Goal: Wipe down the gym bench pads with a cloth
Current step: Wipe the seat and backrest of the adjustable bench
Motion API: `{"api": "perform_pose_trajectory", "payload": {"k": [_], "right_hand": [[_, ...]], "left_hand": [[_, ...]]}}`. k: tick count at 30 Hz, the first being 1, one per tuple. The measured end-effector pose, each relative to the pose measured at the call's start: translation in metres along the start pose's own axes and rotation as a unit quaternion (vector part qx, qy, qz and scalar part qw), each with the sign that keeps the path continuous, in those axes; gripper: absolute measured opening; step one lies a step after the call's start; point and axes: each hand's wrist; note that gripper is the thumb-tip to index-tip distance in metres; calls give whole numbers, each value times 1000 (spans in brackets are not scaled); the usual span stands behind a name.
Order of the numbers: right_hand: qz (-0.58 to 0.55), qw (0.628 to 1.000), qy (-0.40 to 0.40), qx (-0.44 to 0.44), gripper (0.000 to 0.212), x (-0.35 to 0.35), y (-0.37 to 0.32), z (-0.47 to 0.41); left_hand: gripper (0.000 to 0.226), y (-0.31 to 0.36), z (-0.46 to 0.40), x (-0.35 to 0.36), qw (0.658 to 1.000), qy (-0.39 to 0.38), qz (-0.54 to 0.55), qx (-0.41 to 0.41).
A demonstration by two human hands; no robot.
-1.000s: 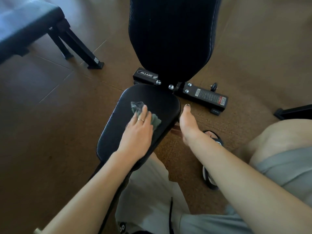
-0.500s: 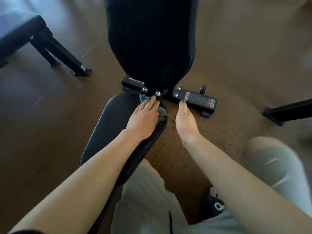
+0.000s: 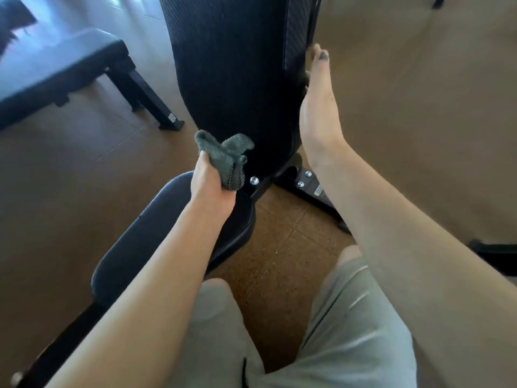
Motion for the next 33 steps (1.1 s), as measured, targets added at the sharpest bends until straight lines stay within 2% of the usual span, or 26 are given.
{"api": "perform_pose_trajectory", "payload": {"k": [2, 4, 6, 9, 12, 16, 18, 20, 22, 27, 29, 30, 32, 33], "right_hand": [[-14, 999, -16, 29, 90, 7, -3, -12], [-10, 999, -20, 40, 103, 10, -3, -18], [-10, 999, -17, 49, 93, 10, -1, -19], [11, 1000, 10, 21, 57, 10, 5, -15], [17, 999, 51, 9, 56, 16, -1, -12], [9, 997, 75, 20, 61, 22, -2, -11], [-7, 997, 71, 29, 55, 19, 1, -14], [-49, 996, 62, 37, 42, 15, 6, -16], [-96, 993, 54, 42, 38, 12, 9, -18], [-150, 981, 73, 103, 48, 9, 9, -20], [-144, 977, 87, 129, 54, 8, 5, -19], [-133, 978, 94, 133, 55, 9, 3, -18], [-112, 979, 113, 128, 52, 11, 3, -16], [-105, 979, 124, 124, 51, 13, 5, -16]], "left_hand": [[34, 0, 12, 23, 998, 1, -14, 53], [18, 4, 23, 44, 994, 31, -31, 99], [18, 7, 28, 59, 992, 56, -39, 108], [34, 3, 36, 74, 995, 28, -28, 95], [29, -8, 48, 88, 989, -9, -82, 126], [35, -10, 57, 98, 968, 23, -141, 208], [34, -10, 54, 98, 952, 5, -161, 259], [29, -8, 46, 101, 930, -3, -191, 313], [28, -8, 37, 106, 898, 27, -228, 374], [20, -16, 8, 108, 790, 96, -257, 549], [14, -14, -1, 103, 754, 100, -287, 582], [13, -13, -8, 98, 747, 109, -302, 582], [16, -11, -30, 83, 768, 146, -320, 535], [18, -9, -41, 76, 801, 169, -315, 481]]}}
Point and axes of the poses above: each hand's wrist, its own z-axis away from the middle knuckle, its own x-axis out of the palm, y = z × x, and after that the axes turned 6 degrees about -z, right-handed
